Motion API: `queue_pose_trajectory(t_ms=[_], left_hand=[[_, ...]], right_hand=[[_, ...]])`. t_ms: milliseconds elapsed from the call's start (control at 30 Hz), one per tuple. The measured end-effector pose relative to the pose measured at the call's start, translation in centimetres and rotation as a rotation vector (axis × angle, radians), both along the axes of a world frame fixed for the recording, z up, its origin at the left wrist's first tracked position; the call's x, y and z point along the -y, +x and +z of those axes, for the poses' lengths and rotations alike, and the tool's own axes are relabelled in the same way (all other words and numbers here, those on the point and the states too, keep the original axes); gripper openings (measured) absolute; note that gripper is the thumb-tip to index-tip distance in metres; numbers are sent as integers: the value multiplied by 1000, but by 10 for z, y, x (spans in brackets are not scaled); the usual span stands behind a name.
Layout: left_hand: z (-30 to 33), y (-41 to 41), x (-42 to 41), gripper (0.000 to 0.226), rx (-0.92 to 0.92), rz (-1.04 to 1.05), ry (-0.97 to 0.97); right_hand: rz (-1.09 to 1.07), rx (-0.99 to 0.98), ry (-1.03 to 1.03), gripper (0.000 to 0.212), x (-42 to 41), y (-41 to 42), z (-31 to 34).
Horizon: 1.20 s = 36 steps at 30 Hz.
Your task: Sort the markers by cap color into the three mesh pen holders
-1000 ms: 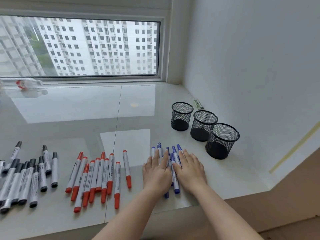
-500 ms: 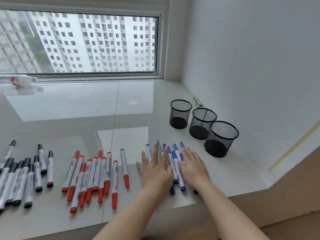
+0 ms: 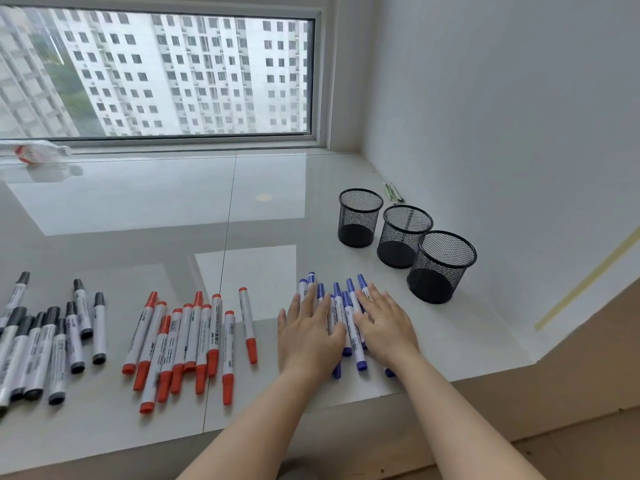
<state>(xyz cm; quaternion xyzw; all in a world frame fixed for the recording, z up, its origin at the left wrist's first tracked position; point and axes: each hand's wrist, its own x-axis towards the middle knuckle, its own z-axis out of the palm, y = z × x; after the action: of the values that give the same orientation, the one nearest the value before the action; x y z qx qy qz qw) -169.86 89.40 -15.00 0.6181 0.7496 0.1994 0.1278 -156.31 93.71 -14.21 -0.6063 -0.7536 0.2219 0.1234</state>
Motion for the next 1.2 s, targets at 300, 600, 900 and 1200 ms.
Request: queue_pose_trajectory(t_ms=[300,600,900,1200], left_hand=[[9,-3,6,49,264,39,206],[36,-12,-1,47,261,-52,449],[83,-18,-106,63,209,-86,346],[60,-2,-191,94,393,-59,78]], right_hand=[[-69,-285,27,52,6,5,7],[-150,-380,340,34,-10,5,50],[-180,-77,489,42,-86,40,117],[-87,212,61,101,-149,53,119]])
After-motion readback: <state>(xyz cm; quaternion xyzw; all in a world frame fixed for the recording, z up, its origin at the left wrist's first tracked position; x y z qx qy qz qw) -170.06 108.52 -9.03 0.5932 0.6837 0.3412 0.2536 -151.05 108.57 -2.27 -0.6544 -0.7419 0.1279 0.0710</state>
